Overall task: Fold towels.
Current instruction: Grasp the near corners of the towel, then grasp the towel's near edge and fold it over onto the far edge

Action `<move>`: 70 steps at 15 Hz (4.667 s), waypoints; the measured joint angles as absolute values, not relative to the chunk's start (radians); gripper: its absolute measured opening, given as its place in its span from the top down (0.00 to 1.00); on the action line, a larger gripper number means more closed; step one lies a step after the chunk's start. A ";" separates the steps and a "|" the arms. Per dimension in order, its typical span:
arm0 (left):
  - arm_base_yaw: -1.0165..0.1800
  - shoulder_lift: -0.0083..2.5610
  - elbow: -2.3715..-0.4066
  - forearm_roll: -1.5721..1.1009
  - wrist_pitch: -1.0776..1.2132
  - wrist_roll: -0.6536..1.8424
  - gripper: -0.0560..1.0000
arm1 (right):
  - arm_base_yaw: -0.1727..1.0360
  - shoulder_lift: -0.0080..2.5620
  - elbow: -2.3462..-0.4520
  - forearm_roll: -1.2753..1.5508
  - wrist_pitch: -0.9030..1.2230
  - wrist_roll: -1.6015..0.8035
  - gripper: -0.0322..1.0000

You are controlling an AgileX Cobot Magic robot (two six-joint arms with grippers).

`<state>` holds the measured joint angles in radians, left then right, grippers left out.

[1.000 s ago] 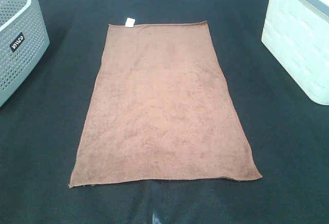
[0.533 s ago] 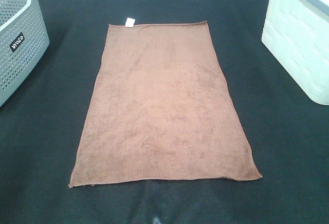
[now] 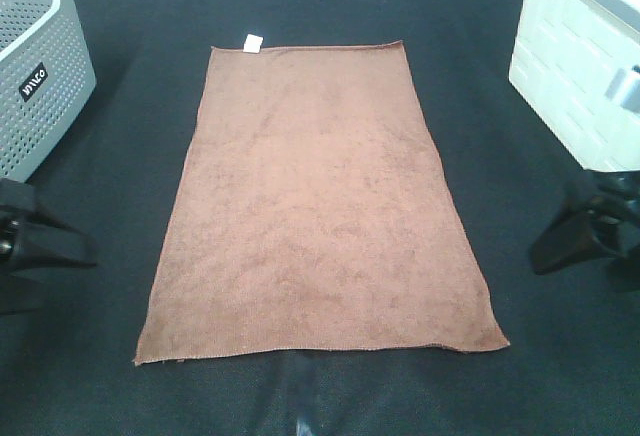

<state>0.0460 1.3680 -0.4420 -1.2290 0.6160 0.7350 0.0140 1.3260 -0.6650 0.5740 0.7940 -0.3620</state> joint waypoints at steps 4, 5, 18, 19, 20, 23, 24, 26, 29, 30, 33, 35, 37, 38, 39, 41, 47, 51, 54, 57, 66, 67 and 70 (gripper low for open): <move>0.046 1.545 -0.444 -1.389 0.615 0.943 0.29 | 0.014 1.457 -0.665 0.669 0.723 -0.468 0.24; 0.046 1.593 -0.444 -1.423 0.614 0.987 0.29 | 0.014 1.489 -0.665 0.691 0.707 -0.494 0.24; -0.067 1.950 -0.542 -1.734 0.731 1.313 0.29 | 0.169 1.806 -0.668 1.053 0.519 -0.778 0.27; -0.098 1.965 -0.569 -1.735 0.730 1.303 0.30 | 0.169 1.821 -0.672 1.079 0.519 -0.779 0.32; -0.108 1.974 -0.580 -1.735 0.724 1.296 0.36 | 0.169 1.833 -0.675 1.088 0.510 -0.779 0.42; -0.108 1.987 -0.582 -1.728 0.676 1.294 0.68 | 0.169 1.845 -0.675 1.088 0.476 -0.780 0.71; -0.108 1.990 -0.582 -1.723 0.666 1.294 0.79 | 0.169 1.846 -0.674 1.088 0.467 -0.780 0.82; -0.113 1.992 -0.582 -1.698 0.657 1.300 0.94 | 0.169 1.847 -0.674 1.088 0.465 -0.780 0.97; -0.113 1.991 -0.585 -1.658 0.658 1.300 0.95 | 0.169 1.832 -0.673 1.088 0.470 -0.777 0.97; -0.113 1.984 -0.585 -1.641 0.656 1.286 0.95 | 0.169 1.811 -0.673 1.084 0.471 -0.771 0.97; -0.104 1.938 -0.584 -1.572 0.640 1.242 0.95 | 0.169 1.745 -0.672 1.048 0.496 -0.722 0.97; -0.082 1.883 -0.581 -1.501 0.640 1.181 0.95 | 0.169 1.712 -0.672 1.005 0.536 -0.687 0.97; -0.067 1.832 -0.556 -1.449 0.639 1.142 0.95 | 0.169 1.686 -0.671 0.987 0.580 -0.667 0.97; -0.065 1.803 -0.529 -1.440 0.639 1.137 0.95 | 0.169 1.668 -0.662 0.984 0.599 -0.663 0.97; -0.065 1.770 -0.496 -1.429 0.639 1.135 0.95 | 0.169 1.647 -0.646 0.980 0.612 -0.654 0.97; -0.065 1.708 -0.437 -1.406 0.648 1.135 0.95 | 0.169 1.592 -0.597 0.957 0.620 -0.629 0.97; -0.065 1.515 -0.316 -1.282 0.702 0.997 0.95 | 0.169 1.431 -0.419 0.929 0.675 -0.582 0.97; -0.065 1.490 -0.312 -1.295 0.707 0.981 0.95 | 0.169 1.402 -0.439 0.917 0.699 -0.567 0.97; -0.065 1.490 -0.368 -1.304 0.707 0.968 0.95 | 0.169 1.405 -0.516 0.898 0.701 -0.556 0.97; -0.065 1.524 -0.508 -1.297 0.705 0.929 0.95 | 0.169 1.461 -0.712 0.866 0.704 -0.508 0.97; -0.065 1.779 -1.102 -1.084 0.609 0.671 0.95 | 0.169 1.965 -1.557 0.688 0.877 -0.321 0.97; -0.065 1.801 -1.153 -1.084 0.583 0.669 0.95 | 0.169 2.007 -1.634 0.662 0.891 -0.298 0.97; -0.065 1.846 -1.238 -1.084 0.524 0.668 0.95 | 0.167 2.098 -1.794 0.631 0.918 -0.273 0.97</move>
